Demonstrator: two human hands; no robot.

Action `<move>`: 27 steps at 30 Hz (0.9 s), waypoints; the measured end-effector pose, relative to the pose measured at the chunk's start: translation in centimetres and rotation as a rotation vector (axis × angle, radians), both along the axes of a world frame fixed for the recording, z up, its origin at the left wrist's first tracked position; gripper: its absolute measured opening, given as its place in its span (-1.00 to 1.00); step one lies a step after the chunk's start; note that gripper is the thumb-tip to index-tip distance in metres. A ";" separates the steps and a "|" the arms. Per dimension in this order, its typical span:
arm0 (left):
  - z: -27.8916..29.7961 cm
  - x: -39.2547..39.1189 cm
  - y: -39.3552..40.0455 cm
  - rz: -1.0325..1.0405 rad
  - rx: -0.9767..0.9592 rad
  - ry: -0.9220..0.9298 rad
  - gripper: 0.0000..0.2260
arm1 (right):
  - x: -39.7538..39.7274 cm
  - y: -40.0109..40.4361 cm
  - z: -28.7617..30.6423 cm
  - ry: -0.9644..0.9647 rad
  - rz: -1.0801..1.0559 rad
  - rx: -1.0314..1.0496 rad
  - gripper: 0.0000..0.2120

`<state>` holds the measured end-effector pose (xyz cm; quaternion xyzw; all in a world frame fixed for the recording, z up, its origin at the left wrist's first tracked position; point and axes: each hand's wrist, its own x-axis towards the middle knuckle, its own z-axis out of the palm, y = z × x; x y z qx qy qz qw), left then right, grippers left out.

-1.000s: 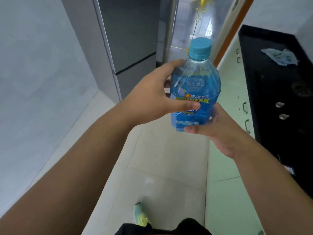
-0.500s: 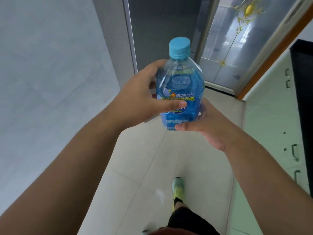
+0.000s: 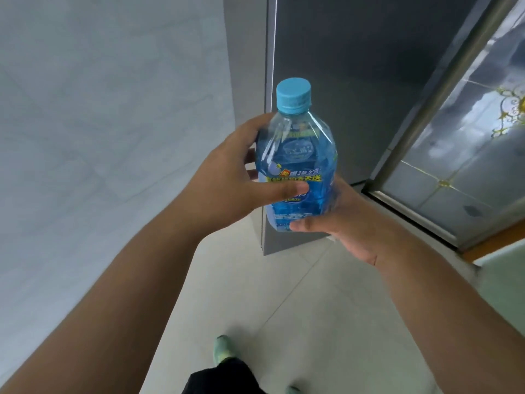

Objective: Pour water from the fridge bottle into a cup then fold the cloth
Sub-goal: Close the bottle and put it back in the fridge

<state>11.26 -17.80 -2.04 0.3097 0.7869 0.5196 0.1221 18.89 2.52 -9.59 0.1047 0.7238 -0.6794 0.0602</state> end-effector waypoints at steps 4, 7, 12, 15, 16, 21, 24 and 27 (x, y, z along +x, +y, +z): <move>-0.9 -6.7 1.9 0.012 0.079 -0.016 -0.21 | -6.8 1.8 1.0 0.025 0.035 -0.002 -0.25; -1.5 -12.3 3.2 -0.030 0.100 -0.016 -0.24 | -11.9 2.6 1.6 0.047 0.030 0.020 -0.29; 0.7 -21.4 5.0 -0.165 0.134 -0.011 -0.22 | -20.2 3.5 3.1 0.081 -0.002 -0.043 -0.27; 2.2 -26.0 6.0 -0.173 0.150 0.042 -0.23 | -24.4 3.9 4.2 0.118 -0.021 -0.070 -0.27; 2.6 -27.1 6.3 -0.160 0.160 0.046 -0.23 | -25.5 4.1 4.7 0.122 -0.009 -0.068 -0.28; 4.3 -30.4 7.2 -0.013 0.183 0.055 -0.28 | -29.2 5.3 8.3 0.185 0.181 0.428 -0.38; 4.8 -31.7 7.0 0.106 0.285 -0.019 -0.37 | -30.9 6.1 11.1 0.199 0.249 1.043 -0.16; 5.2 -32.4 6.8 0.164 0.342 -0.060 -0.38 | -32.1 5.9 11.7 0.264 0.214 1.566 -0.22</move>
